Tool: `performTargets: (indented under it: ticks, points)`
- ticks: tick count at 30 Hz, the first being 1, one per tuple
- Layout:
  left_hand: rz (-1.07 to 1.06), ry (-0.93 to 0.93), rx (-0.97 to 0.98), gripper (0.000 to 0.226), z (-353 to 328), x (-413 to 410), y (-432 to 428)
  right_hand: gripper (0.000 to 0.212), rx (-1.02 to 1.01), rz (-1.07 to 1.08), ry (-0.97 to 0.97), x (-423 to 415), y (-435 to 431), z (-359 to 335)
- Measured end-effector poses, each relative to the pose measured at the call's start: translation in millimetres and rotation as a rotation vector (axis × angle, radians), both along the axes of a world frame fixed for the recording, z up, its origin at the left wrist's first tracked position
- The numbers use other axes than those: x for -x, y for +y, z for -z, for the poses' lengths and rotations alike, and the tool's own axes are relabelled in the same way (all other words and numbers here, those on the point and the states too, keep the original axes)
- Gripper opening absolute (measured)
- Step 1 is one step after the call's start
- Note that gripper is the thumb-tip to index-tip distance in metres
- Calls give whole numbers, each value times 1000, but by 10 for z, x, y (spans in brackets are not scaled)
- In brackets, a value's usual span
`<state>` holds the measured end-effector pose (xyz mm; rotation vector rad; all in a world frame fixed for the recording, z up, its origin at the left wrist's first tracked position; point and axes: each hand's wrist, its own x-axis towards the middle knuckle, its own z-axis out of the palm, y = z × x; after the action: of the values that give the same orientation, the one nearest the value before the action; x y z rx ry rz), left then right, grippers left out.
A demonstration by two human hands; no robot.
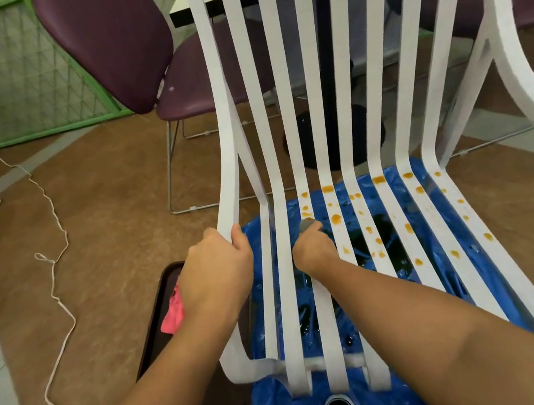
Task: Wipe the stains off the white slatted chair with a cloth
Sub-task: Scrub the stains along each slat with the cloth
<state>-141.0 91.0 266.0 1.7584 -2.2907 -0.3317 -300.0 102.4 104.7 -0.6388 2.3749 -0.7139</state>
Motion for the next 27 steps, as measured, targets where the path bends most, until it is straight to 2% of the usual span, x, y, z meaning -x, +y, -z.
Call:
performTargets:
  ticks: [12,15,21,24,27]
  points:
    - [-14,36,-3,42,33,11,-39,37,70,18,-7,75,-89,77]
    - [-33,107,-59,43,24,12,-62,37,102,43,-24,5,11,97]
    - [-66,232,-168,45,29,-14,-92,67,-49,-39,102,-348,336,248]
    - [-64,228,-176,48,44,1,-96,70,-78,-114,165,-460,507,304]
    - [-68,206,-187,53,41,12,-93,66,-53,-64,84,-432,489,278]
